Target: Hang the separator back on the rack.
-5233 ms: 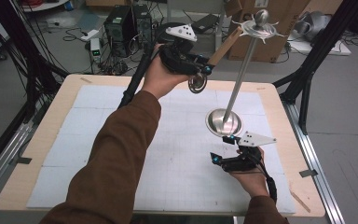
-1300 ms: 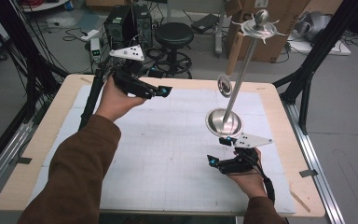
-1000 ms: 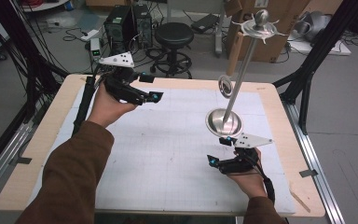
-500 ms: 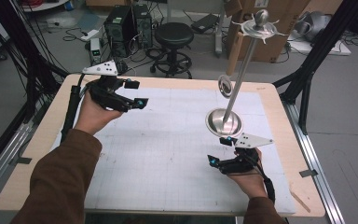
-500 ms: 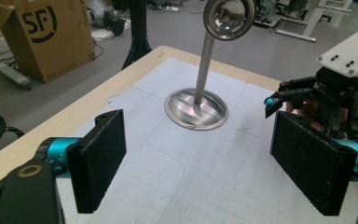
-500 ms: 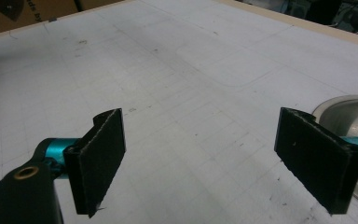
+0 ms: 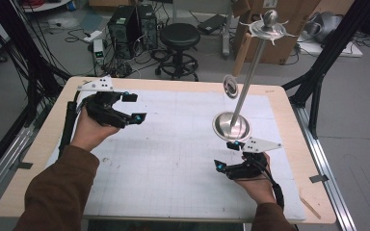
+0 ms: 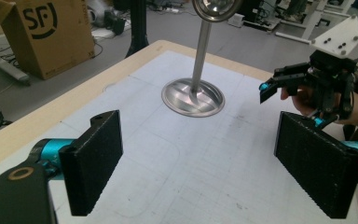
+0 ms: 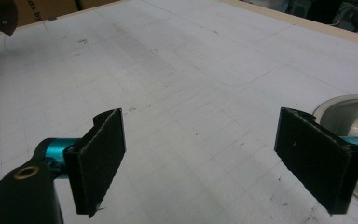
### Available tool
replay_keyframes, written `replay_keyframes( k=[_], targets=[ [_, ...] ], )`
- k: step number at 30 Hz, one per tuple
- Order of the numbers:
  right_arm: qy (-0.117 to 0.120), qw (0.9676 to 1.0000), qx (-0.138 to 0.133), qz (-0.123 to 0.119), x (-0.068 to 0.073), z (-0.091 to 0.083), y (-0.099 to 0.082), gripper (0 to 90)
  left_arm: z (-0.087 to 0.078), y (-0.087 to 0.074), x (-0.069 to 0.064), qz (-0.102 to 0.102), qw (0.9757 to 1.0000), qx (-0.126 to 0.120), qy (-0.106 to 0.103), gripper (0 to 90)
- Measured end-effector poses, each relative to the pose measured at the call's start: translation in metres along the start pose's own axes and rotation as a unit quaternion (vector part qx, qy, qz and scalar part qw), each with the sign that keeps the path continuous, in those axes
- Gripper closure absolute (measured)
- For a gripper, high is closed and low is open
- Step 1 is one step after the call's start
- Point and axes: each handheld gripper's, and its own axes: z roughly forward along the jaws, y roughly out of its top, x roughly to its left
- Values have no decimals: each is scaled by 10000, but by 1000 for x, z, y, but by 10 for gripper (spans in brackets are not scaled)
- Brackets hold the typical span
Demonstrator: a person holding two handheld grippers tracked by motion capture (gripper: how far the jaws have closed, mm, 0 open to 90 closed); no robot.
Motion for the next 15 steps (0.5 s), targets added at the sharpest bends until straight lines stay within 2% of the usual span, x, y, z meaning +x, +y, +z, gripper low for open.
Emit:
replay_keyframes(
  k=[3, 10, 15],
  targets=[
    [-14, 10000, -7, 8, 0, 0, 0, 153, -2, -6, -3, -16, 10000, -57, -6, 139],
    [-10, 10000, -10, -3, -1, 0, 0, 153, -6, -20, -5, -15, 10000, -10, -27, 127],
    [-11, 10000, -25, 7, -1, 0, 0, 153, -10, -29, -9, 48, 9997, -213, -83, 116]
  ],
)
